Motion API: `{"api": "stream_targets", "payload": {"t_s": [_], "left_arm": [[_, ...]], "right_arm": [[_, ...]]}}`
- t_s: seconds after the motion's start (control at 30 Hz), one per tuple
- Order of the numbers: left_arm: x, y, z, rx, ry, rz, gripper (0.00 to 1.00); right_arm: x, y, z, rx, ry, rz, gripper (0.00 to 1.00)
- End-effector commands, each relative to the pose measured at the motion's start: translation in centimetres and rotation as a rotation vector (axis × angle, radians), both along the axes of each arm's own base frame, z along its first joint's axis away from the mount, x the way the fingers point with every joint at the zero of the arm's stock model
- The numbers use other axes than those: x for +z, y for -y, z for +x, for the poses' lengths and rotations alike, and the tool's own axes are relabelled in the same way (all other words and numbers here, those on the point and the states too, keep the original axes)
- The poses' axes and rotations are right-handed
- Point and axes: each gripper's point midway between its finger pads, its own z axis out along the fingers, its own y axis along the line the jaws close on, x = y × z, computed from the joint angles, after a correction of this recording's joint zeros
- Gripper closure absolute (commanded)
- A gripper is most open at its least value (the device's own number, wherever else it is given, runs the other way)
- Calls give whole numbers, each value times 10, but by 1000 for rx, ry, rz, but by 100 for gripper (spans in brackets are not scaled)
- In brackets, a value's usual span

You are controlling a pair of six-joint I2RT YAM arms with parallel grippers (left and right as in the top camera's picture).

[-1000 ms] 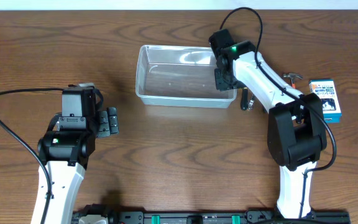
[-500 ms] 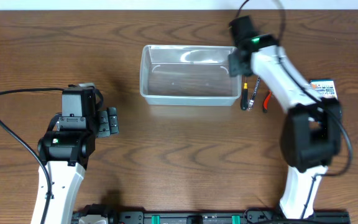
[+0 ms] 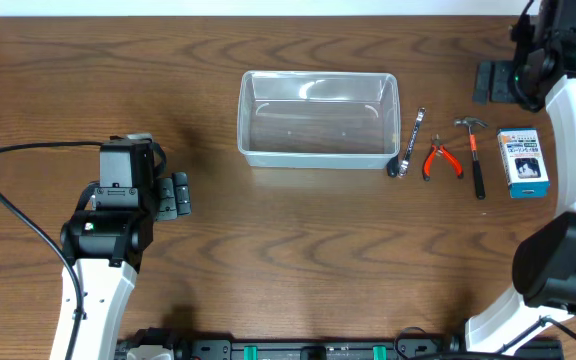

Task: Pack container
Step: 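Move the right gripper over to the blue screwdriver-set box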

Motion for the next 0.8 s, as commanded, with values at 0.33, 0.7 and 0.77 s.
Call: {"api": "stream_targets", "payload": {"t_s": [0.33, 0.7, 0.77], "left_arm": [[6, -1, 2, -11, 9, 18, 2], [5, -1, 2, -11, 9, 18, 2], [6, -1, 2, -11, 9, 18, 2]], "right_arm": [[-48, 35, -16, -1, -151, 3, 1], [-60, -33, 9, 49, -95, 270, 9], [-60, -50, 19, 20, -71, 298, 21]]}}
